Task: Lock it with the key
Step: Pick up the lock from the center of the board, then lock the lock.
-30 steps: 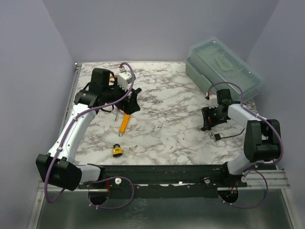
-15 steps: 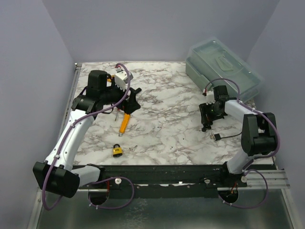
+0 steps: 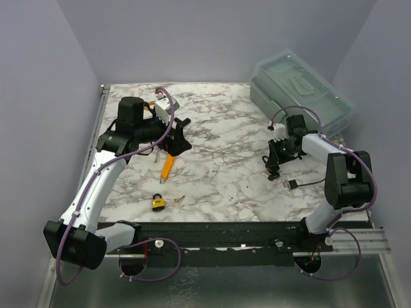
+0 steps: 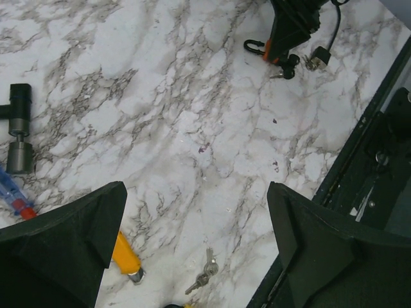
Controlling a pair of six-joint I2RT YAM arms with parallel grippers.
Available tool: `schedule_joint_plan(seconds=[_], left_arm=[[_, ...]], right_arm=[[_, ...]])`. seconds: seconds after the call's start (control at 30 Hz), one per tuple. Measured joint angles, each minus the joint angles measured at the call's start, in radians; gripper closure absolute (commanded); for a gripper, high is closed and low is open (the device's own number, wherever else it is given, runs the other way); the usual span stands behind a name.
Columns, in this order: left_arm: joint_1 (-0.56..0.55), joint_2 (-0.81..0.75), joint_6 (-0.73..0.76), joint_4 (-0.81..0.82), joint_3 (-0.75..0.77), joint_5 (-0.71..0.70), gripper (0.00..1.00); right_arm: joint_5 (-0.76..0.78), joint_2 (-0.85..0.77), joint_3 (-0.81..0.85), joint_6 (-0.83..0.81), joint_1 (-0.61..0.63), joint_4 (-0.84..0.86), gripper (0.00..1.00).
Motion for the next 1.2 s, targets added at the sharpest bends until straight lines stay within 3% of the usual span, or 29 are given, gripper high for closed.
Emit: schedule_joint_plan(seconds=[0.07,0.4,0.57,0.83,1.2], left_arm=[[0.0,-0.013,0.016,-0.001,-0.016,0.04,0.01],[-0.062,-0.071,0.257,0.002,-0.121,0.112,0.03],[-0.208,-0.082,0.444,0.003,-0.153,0.092,0.15],[-0.359,-0.004,0.61,0.045,-0.151,0.031,0.35],[-0.443,0.037,0.692,0.069,-0.148,-0.018,0.45]], right_arm=[[-0.044,0.0,0.018,-0.009,0.005,-0.035,0.99],[-0.34,-0.054,0.216,-0.055,0.078,-0.154,1.0],[-0.499,-0.077,0.27,-0.054,0.147,-0.198,1.0],[-0.673,-0.09,0.283,-0.05,0.265,-0.251,1.0],[-0.734,-0.095,0.282,-0.041,0.383,-0.257,1.0]])
